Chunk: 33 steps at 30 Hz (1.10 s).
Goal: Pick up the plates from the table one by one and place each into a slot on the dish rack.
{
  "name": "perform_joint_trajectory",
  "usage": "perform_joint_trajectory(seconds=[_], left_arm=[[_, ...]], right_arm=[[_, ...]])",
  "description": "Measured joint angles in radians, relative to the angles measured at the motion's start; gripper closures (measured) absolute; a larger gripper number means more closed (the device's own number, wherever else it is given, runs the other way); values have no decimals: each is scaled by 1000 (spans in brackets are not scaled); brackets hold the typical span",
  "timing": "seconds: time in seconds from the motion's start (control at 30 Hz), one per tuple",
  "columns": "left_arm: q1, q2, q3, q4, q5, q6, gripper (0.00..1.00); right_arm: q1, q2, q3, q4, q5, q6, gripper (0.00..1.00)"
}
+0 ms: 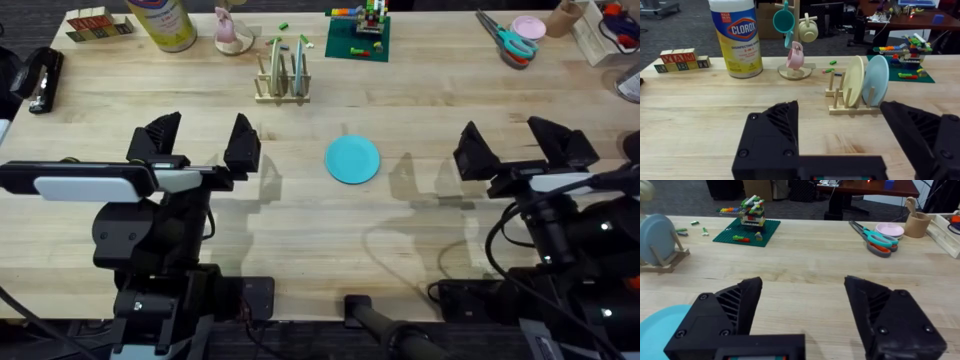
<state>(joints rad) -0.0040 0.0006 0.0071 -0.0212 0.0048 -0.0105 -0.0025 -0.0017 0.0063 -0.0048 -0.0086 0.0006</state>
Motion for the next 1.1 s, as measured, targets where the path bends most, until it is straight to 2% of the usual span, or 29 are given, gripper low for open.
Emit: perform_joint_trajectory(seconds=[0.63, 0.77, 0.9, 1.1], left_arm=[[0, 0, 0, -14, 0, 0, 8], [0, 1, 12, -81, 0, 0, 8], [0, 1, 94, -213, 0, 0, 8], [0, 14, 255, -303, 0, 0, 8]], right_arm=[[2, 0, 0, 7, 1, 0, 4], [2, 0, 13, -18, 1, 1, 4], [2, 4, 87, -96, 1, 0, 4], [2, 80, 301, -256, 1, 0, 5]])
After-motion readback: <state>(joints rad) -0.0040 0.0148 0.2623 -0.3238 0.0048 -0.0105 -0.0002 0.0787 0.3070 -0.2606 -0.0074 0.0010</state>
